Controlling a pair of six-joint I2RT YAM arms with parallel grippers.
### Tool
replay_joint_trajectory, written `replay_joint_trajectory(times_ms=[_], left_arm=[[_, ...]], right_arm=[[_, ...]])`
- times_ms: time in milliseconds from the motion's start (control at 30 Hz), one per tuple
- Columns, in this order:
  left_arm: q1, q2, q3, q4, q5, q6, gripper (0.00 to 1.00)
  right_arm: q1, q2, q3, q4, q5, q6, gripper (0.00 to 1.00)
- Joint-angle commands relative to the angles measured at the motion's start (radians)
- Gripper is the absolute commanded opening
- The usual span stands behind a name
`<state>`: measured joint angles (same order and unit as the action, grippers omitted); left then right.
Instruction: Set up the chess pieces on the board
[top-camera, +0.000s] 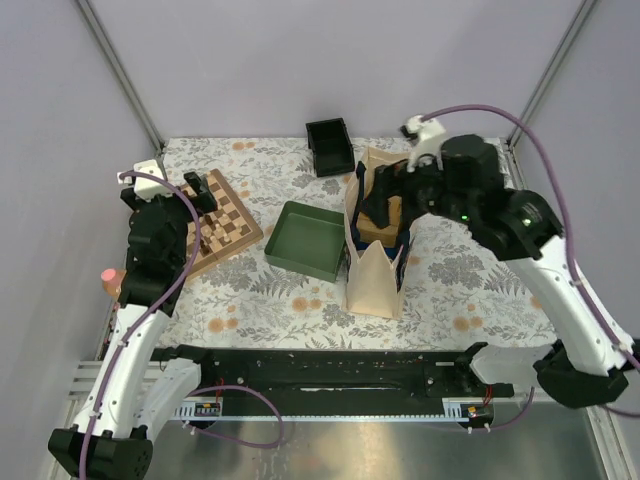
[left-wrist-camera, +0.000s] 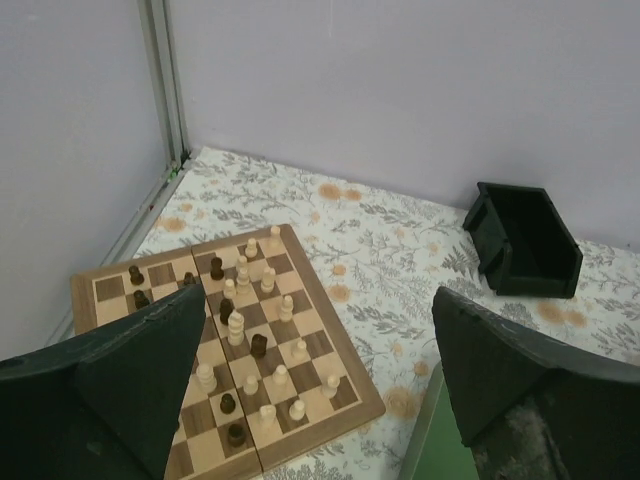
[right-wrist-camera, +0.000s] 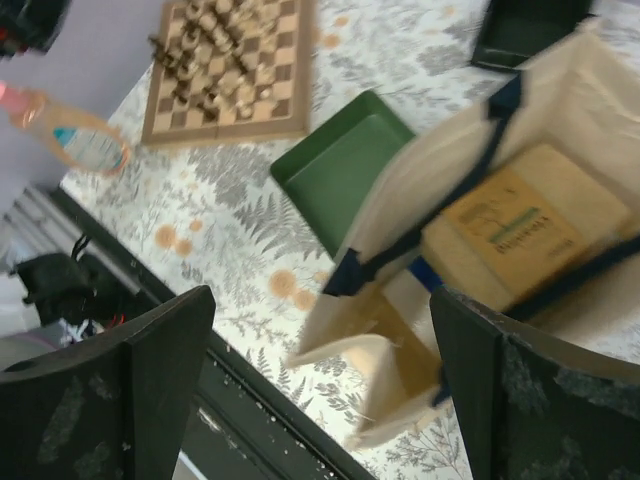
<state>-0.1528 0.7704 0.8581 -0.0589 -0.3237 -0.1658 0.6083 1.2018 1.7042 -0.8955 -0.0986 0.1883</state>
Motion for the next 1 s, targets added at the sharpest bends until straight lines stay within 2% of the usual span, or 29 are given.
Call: replay_joint_trajectory(times_ms=[0,100,167,300,433,600,767,967], left_arm=[[0.001,-0.013,0.042,-0.036,-0.037,-0.041,0.99],[0.002,-0.002,0.082,-0.102,0.000,-0.020,0.99],[0.002,-0.009,0.099,-0.149,0.054,0.018,0.99],[0.005,-0.046,0.125,-0.278,-0.177,-0.165,0.99],[0.009,-0.097,0.095,-0.286,-0.233,-0.216,0.99],[0.010,-0.096,0.108,-0.332,-0.232,-0.204,0.99],[0.010,-0.056,0.124,-0.386,-0.198,-0.143,0.99],[0.010,-0.025,0.157,-0.412,-0.184,-0.115,0.99]], right_arm=[[0.250,0.114,0.115,-0.060,0.115,-0.036,0.99],[0.387,0.215,0.137,-0.048,0.112,0.000,0.99],[0.429,0.252,0.086,-0.005,0.141,0.057,0.99],[0.435,0.251,-0.099,0.125,0.143,0.143,0.99],[0.435,0.289,-0.208,0.190,0.133,0.154,0.99],[0.435,0.409,-0.224,0.188,0.124,0.155,0.98],[0.397,0.488,-0.212,0.165,0.218,0.194,0.98],[0.228,0.464,-0.326,0.182,0.224,0.251,0.98]])
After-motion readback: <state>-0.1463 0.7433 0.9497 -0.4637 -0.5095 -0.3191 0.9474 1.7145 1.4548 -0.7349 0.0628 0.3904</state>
